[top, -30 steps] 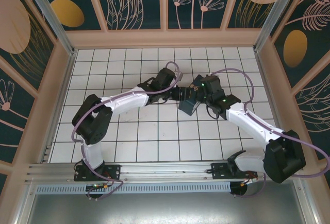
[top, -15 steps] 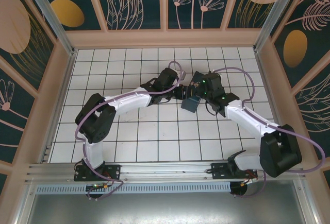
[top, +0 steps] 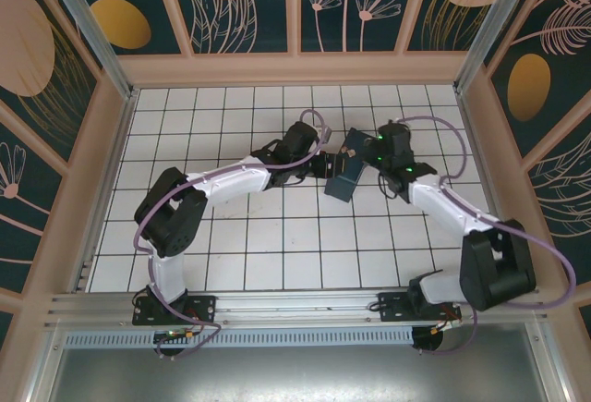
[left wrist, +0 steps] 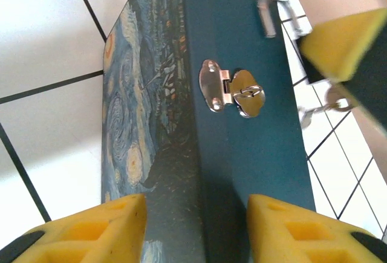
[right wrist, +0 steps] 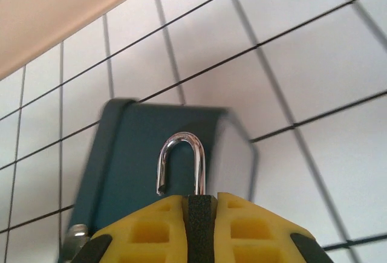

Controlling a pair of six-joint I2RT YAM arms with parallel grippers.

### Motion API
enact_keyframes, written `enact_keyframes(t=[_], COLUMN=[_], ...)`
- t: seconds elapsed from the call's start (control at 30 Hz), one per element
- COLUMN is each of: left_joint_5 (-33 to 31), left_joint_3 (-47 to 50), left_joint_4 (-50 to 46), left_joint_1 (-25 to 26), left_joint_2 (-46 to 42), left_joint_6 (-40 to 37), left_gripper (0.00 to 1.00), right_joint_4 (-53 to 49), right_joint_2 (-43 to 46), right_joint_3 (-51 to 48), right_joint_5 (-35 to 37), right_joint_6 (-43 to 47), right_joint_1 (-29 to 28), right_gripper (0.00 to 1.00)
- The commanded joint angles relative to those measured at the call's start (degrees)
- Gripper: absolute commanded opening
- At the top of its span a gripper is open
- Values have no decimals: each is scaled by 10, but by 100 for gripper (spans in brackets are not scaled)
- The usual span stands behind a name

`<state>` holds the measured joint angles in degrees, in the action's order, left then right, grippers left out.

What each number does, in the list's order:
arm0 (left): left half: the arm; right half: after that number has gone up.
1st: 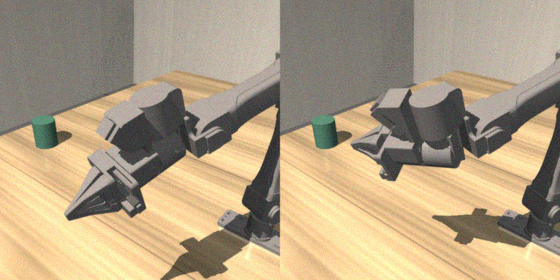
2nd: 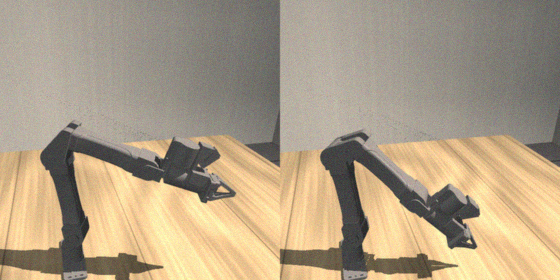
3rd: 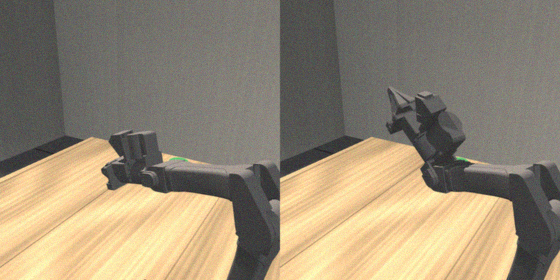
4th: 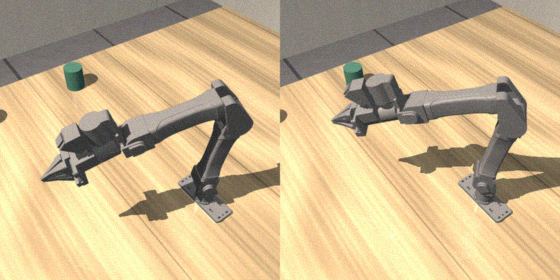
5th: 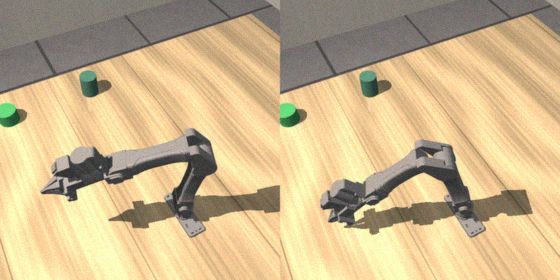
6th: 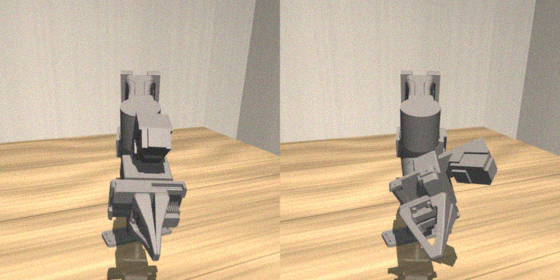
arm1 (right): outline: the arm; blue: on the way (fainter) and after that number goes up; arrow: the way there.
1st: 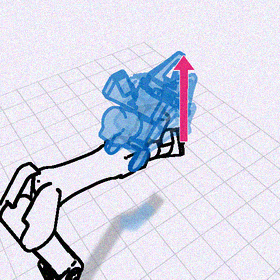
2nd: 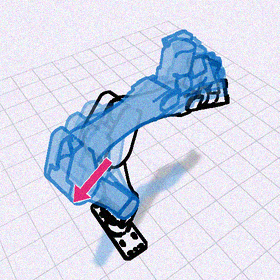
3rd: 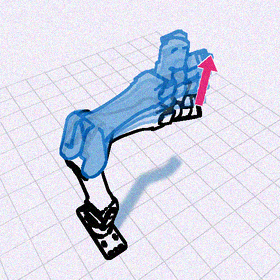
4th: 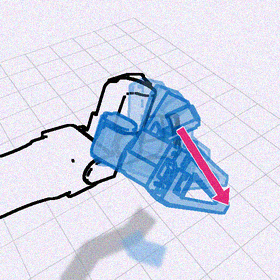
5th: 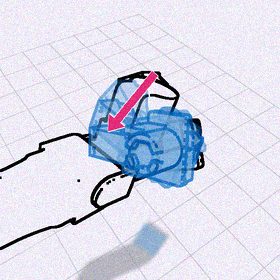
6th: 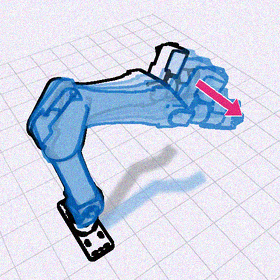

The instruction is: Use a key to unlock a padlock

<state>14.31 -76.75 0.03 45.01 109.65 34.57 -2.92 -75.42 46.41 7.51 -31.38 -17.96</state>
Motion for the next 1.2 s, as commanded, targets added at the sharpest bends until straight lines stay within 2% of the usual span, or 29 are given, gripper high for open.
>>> enact_keyframes(t=[0.0, 0.1, 0.2, 0.23, 0.33, 0.43, 0.5, 0.63, 0.77, 1.0, 1.17], left_joint_5=[-1, 12, 18, 13, 8, 33, 73, 117, 158, 194, 163], left_joint_3=[-14, -18, -10, -8, -6, -4, -6, -1, 6, -7, 44], left_joint_4=[-57, -54, -47, -51, -66, -67, -59, -22, 26, 66, 80], left_joint_1=[-9, -20, -37, -43, -62, -68, -68, -64, -60, -45, -46], left_joint_2=[-13, -34, -69, -78, -96, -92, -72, -31, -6, 36, -18], left_joint_6=[-7, -6, 1, 1, -10, -34, -45, -44, -29, -9, -1], left_gripper=[51, 61, 68, 69, 69, 68, 68, 67, 66, 64, 63], right_joint_4=[6, -6, 15, 27, 42, 64, 101, 222, 313, 396, 421], right_joint_2=[76, 109, 121, 117, 95, 93, 90, 28, -60, -187, -279], right_joint_3=[-49, -92, -144, -161, -180, -184, -194, -220, -220, -153, -65], right_joint_5=[-63, -99, -128, -136, -157, -185, -224, -314, -350, -364, -364], right_joint_6=[2, -7, -18, -21, -20, -26, -41, -82, -117, -145, -173], right_joint_1=[66, 121, 148, 151, 154, 151, 149, 136, 116, 44, -32], right_gripper=[0, 4, 13, 21, 33, 40, 36, 20, 8, 3, 2])
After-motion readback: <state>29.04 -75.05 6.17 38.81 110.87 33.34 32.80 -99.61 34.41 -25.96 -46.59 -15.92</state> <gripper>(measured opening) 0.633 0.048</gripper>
